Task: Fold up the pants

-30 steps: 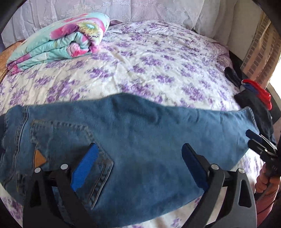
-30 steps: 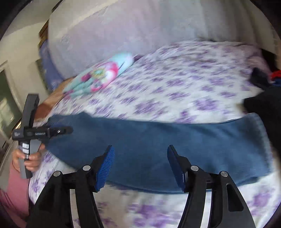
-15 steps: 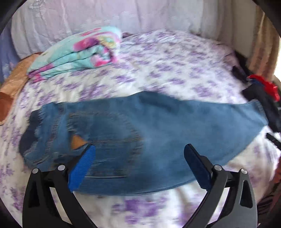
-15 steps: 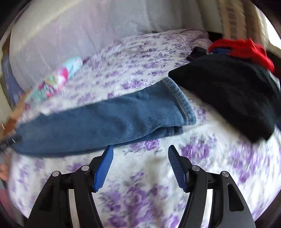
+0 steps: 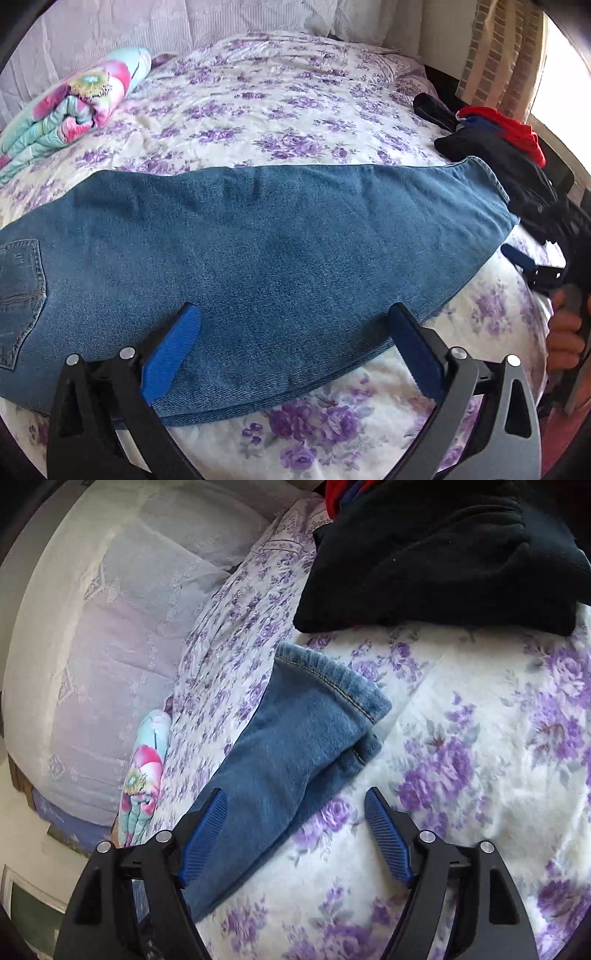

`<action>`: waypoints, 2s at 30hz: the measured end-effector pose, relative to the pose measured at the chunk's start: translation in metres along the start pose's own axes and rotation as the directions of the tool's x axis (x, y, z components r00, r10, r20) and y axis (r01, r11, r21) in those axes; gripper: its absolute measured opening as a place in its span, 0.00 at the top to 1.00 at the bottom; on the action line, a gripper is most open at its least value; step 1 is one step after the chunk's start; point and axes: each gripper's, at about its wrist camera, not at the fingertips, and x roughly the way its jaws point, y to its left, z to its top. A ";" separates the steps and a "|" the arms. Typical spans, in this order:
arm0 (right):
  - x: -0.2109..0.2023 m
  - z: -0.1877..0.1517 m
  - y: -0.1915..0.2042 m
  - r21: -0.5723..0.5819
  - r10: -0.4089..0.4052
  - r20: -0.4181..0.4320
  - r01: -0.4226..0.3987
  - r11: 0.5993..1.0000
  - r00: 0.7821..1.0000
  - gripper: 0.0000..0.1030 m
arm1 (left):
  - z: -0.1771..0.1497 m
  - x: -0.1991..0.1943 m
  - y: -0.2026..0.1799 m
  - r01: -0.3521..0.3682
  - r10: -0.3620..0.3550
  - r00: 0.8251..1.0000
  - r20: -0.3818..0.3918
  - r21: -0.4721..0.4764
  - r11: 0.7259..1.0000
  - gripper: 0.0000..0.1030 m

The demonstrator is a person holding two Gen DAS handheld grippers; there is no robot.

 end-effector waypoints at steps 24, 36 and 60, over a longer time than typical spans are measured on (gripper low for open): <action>0.011 -0.001 0.009 0.020 -0.013 0.105 0.011 1.000 0.994 0.85 | 0.000 -0.002 0.005 0.032 -0.032 0.999 0.018 -0.029 0.999 0.04; 0.005 -0.096 0.205 -0.802 -0.099 0.393 0.393 0.449 0.914 0.86 | -0.005 -0.071 0.103 0.000 0.034 0.992 0.125 -0.263 0.965 0.04; 0.085 -0.269 0.208 -0.822 -0.128 0.361 0.250 -0.511 0.924 0.70 | -0.031 -0.087 0.162 -0.035 0.117 0.972 0.204 -0.365 0.930 0.04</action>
